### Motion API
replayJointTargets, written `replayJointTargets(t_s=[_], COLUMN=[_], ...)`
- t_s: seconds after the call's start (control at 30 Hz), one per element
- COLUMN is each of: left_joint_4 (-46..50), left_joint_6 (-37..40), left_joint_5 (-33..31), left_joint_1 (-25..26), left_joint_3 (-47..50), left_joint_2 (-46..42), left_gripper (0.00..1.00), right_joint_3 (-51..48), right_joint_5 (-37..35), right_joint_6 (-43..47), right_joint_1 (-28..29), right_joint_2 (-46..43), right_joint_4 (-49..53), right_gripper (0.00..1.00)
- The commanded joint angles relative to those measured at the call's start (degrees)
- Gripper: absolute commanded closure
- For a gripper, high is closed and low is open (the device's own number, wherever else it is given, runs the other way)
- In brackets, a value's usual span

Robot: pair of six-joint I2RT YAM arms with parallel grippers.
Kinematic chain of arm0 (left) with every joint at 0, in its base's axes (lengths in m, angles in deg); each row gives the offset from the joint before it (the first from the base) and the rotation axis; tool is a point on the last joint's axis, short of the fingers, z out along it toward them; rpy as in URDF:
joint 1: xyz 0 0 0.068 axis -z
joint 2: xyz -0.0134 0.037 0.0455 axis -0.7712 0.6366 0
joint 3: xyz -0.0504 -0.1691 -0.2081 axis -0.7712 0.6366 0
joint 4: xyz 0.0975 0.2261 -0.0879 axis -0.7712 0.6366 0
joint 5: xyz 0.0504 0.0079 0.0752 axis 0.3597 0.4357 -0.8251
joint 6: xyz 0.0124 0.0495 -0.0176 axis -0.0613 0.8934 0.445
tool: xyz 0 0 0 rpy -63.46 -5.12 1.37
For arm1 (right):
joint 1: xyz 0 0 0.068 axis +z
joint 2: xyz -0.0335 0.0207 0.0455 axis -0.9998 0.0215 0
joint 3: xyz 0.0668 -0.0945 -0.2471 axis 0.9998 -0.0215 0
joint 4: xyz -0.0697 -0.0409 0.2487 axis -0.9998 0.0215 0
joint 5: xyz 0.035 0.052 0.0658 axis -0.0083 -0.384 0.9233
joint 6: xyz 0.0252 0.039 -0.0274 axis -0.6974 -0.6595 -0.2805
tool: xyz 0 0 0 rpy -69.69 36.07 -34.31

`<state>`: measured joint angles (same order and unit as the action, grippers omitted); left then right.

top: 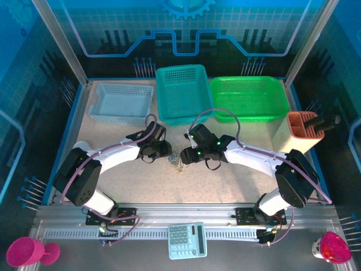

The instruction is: Untangle the cables

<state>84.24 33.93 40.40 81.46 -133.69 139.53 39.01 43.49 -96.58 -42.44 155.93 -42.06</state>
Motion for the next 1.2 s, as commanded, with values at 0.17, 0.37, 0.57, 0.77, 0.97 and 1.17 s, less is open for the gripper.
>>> replayJointTargets(t_s=[0.17,0.37,0.57,0.77,0.97,1.17], left_joint_4=[-1.1,-1.4,-1.5,-2.0,-1.7,0.7], left_joint_6=[-0.3,-0.5,-0.5,-0.6,-0.6,0.4], left_joint_5=[-0.3,-0.1,0.0,0.0,0.4,0.7], left_joint_1=[0.5,0.7,0.7,0.7,0.7,0.7], left_joint_3=[-0.4,0.2,1.1,1.7,1.9,0.2], left_joint_2=[0.6,0.6,0.4,0.5,0.2,-3.3], left_gripper=[0.78,0.86,0.86,0.86,1.0,1.0], right_joint_3=[-0.9,-0.4,0.2,0.5,0.6,0.3], right_joint_5=[1.2,2.3,2.8,3.1,3.1,1.6], right_joint_6=[-1.6,-2.3,-2.7,-3.1,-3.5,-3.7], right_joint_1=[-0.4,0.1,0.8,1.4,1.7,1.7], right_joint_2=[-0.8,1.1,2.8,4.1,5.5,6.9], right_joint_4=[-2.0,-3.6,-4.5,-5.4,-6.4,-7.4], right_gripper=[0.44,0.44,0.44,0.44,0.44,0.44])
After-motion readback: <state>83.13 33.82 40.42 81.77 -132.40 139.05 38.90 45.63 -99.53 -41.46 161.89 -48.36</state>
